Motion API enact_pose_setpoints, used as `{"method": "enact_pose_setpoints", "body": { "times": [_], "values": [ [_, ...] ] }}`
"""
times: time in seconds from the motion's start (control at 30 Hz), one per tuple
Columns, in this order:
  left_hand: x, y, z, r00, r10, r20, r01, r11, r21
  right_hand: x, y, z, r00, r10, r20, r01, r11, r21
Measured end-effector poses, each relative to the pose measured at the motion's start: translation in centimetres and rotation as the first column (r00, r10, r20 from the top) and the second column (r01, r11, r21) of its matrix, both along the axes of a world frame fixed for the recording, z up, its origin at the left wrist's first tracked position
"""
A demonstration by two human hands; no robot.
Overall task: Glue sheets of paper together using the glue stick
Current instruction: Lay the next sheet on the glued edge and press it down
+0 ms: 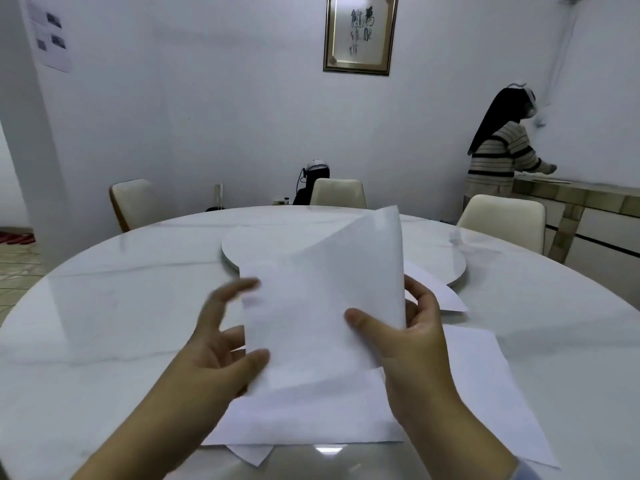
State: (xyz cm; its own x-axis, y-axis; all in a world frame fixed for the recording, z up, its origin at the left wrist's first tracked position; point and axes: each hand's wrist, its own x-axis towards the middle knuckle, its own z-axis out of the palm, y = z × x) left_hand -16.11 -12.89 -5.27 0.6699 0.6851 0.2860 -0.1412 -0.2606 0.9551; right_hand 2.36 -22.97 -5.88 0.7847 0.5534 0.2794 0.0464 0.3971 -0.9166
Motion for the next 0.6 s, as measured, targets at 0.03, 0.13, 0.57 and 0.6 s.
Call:
{"method": "enact_pose_setpoints", "body": {
  "times": [0.03, 0.13, 0.57, 0.6],
  "values": [
    [-0.2, 0.6, -0.2, 0.998, 0.029, -0.053, -0.026, 0.998, 0.057, 0.2, -0.1, -0.1, 0.999, 0.034, 0.006, -0.035, 0.999, 0.011],
    [-1.2, 2.5, -0.4, 0.972, 0.087, -0.219, -0.069, 0.994, 0.088, 1.6, -0.8, 0.1, 0.981, 0.187, 0.045, -0.19, 0.98, 0.057],
    [-1.5, 5.0, -3.2, 0.859, 0.232, -0.456, -0.118, 0.957, 0.263, 4.1, -0.2, -2.9, 0.971, 0.2, 0.135, -0.102, 0.847, -0.521],
    [-1.6, 5.0, -3.2, 0.855, 0.244, -0.458, -0.113, 0.949, 0.295, 4.0, -0.2, -2.9, 0.968, 0.211, 0.135, -0.112, 0.846, -0.522]
  ]
}}
